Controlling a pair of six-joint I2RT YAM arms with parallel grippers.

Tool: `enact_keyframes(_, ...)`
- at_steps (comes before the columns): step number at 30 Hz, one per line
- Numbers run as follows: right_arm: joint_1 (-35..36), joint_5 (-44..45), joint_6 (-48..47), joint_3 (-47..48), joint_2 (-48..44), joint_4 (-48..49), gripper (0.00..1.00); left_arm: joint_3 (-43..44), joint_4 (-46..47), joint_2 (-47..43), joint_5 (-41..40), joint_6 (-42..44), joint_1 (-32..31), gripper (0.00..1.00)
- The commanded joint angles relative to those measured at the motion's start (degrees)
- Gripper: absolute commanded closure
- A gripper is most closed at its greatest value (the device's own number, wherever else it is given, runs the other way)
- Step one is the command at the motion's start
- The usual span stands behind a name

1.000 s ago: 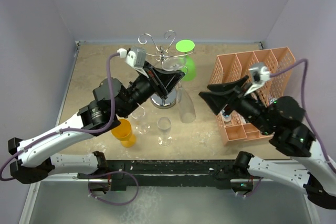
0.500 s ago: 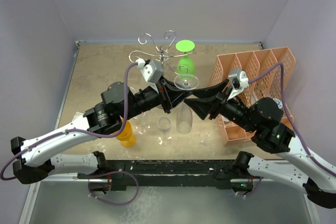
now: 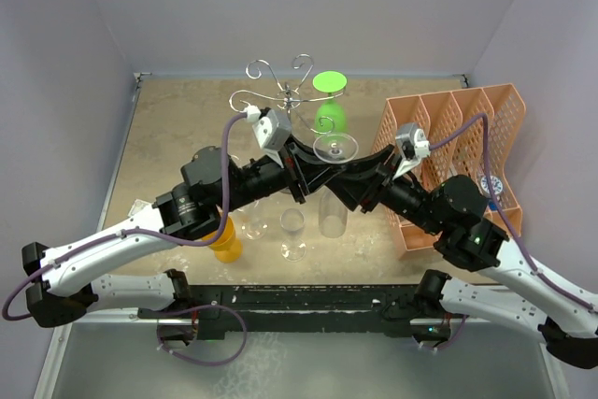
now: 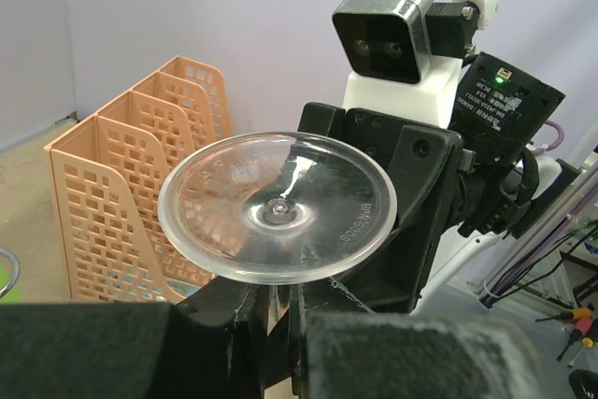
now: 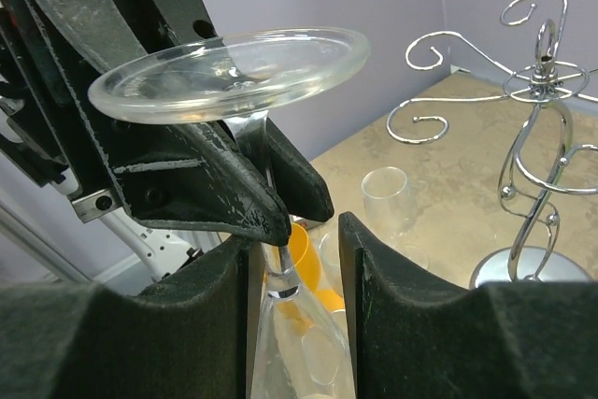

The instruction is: Place the wine glass upside down on the wine glass rack

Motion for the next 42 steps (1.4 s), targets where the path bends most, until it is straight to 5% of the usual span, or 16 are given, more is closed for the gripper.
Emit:
enact_keyframes(1,0.2,1.8,0.9,-0.2,0.8,3.5,0.62,0.1,6.8,-0.2,3.0,-0.4,-0.1,1.00)
enact_keyframes(5,0.2,3.5,1.4,-0.4,1.3,3.7,0.74,-0.5,7.6,-0.4,3.2,-0.9,-0.1,1.00)
enact_keyframes(10,0.2,4.2,2.3,-2.5,0.6,6.2,1.00,-1.8,8.1,-1.3,2.0,-1.1,-0.1,1.00)
enact_keyframes(13,0.2,6.1,1.4,-4.1,-0.5,8.0,1.00,-2.4,7.7,-1.9,0.9,-1.2,-0.1,1.00)
enact_keyframes(19,0.2,10.0,-1.0,-7.3,-2.9,12.9,1.00,-2.1,3.8,-2.6,-3.8,-2.0,-0.1,0.71)
enact_keyframes(24,0.2,16.6,-2.0,-10.1,-4.9,14.8,1.00,-1.5,-2.4,-3.4,-10.3,-1.8,-0.1,0.57)
enact_keyframes(36,0.1,28.3,-9.2,-15.6,-2.8,18.0,1.00,0.8,-10.8,-10.4,-33.9,3.2,0.0,0.48)
enact_keyframes(42,-0.1,32.2,-12.1,-13.7,3.2,21.7,1.00,0.9,-13.4,-13.2,-38.2,3.5,-0.1,0.39)
